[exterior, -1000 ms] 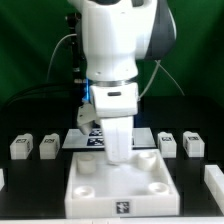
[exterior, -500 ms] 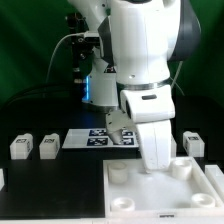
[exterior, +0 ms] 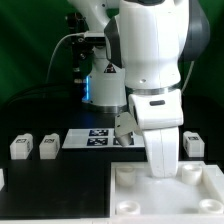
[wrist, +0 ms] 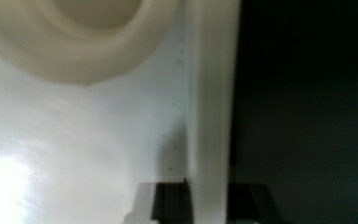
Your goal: Assemble one leg
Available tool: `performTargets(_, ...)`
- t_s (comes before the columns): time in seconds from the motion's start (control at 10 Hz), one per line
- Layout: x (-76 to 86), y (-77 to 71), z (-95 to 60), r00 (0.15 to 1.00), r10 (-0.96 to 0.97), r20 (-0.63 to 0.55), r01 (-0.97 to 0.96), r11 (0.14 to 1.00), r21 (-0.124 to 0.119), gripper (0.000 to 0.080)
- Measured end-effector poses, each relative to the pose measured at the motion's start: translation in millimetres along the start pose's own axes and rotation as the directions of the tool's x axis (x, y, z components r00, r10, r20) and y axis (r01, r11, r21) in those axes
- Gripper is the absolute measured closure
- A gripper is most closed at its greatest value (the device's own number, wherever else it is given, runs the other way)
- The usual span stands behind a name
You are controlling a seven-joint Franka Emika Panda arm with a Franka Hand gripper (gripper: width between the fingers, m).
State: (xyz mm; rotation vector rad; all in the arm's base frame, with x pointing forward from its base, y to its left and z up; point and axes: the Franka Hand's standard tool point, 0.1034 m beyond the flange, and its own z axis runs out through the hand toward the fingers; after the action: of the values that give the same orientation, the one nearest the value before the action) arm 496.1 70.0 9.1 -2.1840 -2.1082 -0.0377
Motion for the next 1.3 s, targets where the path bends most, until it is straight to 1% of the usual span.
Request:
performTargets(0.2, -0.5, -0.3, 0.0, 1.0, 0.002, 0.0, -0.002, 1.0, -0.001, 0.0739)
performTargets(0.3, -0.8, -0.6, 0.6, 1.0, 0.003, 0.0, -0.003, 1.0, 0.0, 0.0656)
performTargets(0.4, -1.2, -0.6, 0.7, 1.0, 0.004, 0.0, -0.004, 1.0, 0.001, 0.0656)
performTargets(0.6, -1.8, -0.6, 0.9, 1.0, 0.005, 0.0, -0.005, 1.0, 0.001, 0.0282)
performTargets(0.7, -2.1, -0.6, 0.9, 1.0, 0.005, 0.0, -0.005, 1.0, 0.001, 0.0192)
performTargets(0.8, -2.3, -0.6, 0.9, 1.0, 0.006, 0.0, -0.006, 1.0, 0.001, 0.0192)
performTargets(0.9, -2.5, -0.5, 0.9, 1.0, 0.006, 0.0, -0.006, 1.0, 0.001, 0.0158)
performTargets(1.3, -3.4, -0.4, 0.9, 1.0, 0.008, 0.0, -0.008, 1.0, 0.001, 0.015)
